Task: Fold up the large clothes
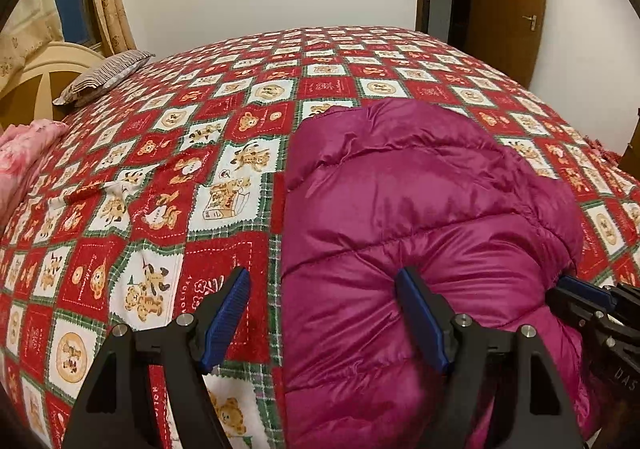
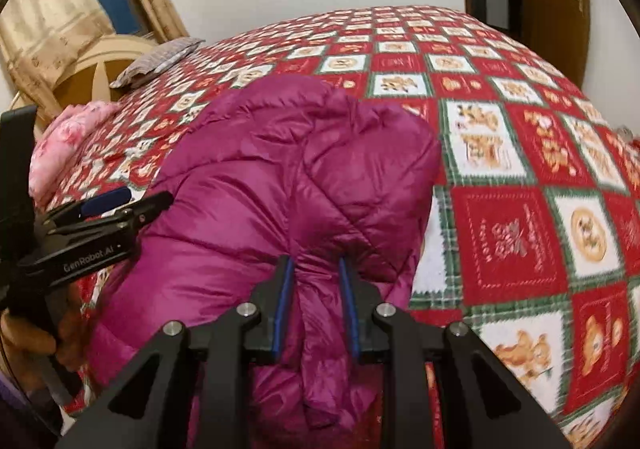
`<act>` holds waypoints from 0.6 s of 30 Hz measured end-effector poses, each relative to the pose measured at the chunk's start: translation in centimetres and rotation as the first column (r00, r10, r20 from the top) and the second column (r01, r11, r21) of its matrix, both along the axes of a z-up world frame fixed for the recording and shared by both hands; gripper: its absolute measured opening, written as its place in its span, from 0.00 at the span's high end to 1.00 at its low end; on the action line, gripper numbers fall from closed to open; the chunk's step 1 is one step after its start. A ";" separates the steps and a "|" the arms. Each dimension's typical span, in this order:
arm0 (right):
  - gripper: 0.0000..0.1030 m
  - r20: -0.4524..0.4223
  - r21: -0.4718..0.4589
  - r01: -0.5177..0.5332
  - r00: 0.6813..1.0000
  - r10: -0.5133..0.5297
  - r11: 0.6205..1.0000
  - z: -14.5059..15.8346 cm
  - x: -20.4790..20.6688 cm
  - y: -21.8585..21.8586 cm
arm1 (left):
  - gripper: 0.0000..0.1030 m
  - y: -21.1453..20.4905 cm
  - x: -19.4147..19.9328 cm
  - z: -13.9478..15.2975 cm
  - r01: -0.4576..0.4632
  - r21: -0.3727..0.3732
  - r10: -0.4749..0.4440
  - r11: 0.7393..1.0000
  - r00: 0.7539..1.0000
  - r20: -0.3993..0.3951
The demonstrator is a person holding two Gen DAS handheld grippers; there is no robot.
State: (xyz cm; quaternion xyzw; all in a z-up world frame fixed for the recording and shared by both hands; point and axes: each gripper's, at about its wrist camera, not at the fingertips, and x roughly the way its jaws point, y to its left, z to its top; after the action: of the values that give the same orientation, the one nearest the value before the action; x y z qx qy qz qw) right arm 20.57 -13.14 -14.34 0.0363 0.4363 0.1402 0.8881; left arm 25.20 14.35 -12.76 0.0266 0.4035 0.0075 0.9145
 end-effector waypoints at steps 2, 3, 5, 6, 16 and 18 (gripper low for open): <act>0.74 -0.013 -0.001 -0.001 1.000 0.000 1.000 -0.6 0.5 0.1 | 0.26 0.1 0.4 -0.3 -0.012 -0.010 0.012 1.000 1.000 -0.010; 0.74 -0.021 0.006 0.004 1.000 -0.004 1.000 -0.8 0.8 0.0 | 0.26 0.1 0.5 -0.5 -0.016 -0.014 0.016 1.000 1.000 -0.013; 0.74 -0.028 0.013 0.007 1.000 -0.007 1.000 -1.1 0.7 -0.1 | 0.26 0.2 0.7 -0.8 -0.026 -0.023 0.025 0.999 1.000 -0.018; 0.74 -0.029 0.013 0.007 1.000 -0.007 1.000 -1.2 0.8 -0.2 | 0.26 0.2 0.7 -0.9 -0.029 -0.025 0.028 0.999 0.999 -0.019; 0.74 -0.027 0.026 0.031 0.999 -0.031 0.999 -2.0 0.7 0.0 | 0.26 -0.7 0.9 -1.9 -0.075 0.016 0.075 0.997 0.997 0.008; 0.74 -0.019 0.006 0.035 0.999 -0.035 0.999 -2.0 0.8 0.3 | 0.26 -1.0 0.8 -2.0 -0.089 0.037 0.088 0.995 0.996 0.023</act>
State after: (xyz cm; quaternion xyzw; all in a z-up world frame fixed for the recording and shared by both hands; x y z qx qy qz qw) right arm 21.33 -12.86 -16.33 0.0482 0.4437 0.1257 0.8860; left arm 26.04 13.37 -14.81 0.0261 0.3944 0.0559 0.9169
